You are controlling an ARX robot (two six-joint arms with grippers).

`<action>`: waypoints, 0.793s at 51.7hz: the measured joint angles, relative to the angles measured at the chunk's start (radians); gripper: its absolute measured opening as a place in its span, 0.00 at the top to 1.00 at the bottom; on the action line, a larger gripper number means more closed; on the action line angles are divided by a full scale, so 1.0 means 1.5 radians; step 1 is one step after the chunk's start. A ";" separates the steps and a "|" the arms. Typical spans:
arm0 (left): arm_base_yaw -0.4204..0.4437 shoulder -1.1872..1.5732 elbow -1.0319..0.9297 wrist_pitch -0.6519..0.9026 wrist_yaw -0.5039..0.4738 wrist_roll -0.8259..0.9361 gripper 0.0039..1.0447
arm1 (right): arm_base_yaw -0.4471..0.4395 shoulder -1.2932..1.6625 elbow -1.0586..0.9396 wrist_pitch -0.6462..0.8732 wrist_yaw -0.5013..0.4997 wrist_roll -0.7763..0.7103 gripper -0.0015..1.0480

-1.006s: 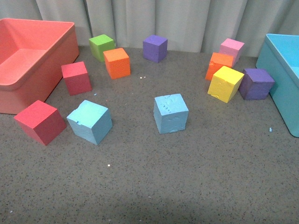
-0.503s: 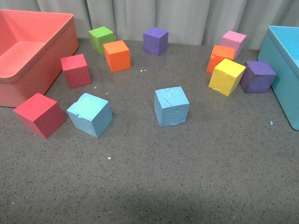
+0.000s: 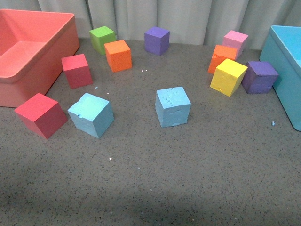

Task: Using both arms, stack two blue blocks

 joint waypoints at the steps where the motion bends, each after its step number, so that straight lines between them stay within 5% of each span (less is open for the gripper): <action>1: -0.004 0.035 0.014 0.019 0.002 0.006 0.06 | 0.000 0.000 0.000 0.000 0.000 0.000 0.09; 8: -0.033 0.328 0.146 0.121 0.038 0.053 0.06 | 0.000 0.000 0.000 0.000 0.000 0.000 0.09; 17: -0.065 0.599 0.312 0.116 0.029 0.105 0.06 | 0.000 0.000 0.000 0.000 0.000 0.000 0.09; 41: -0.081 0.840 0.494 0.048 -0.037 0.152 0.06 | 0.000 0.000 0.000 0.000 0.000 0.000 0.09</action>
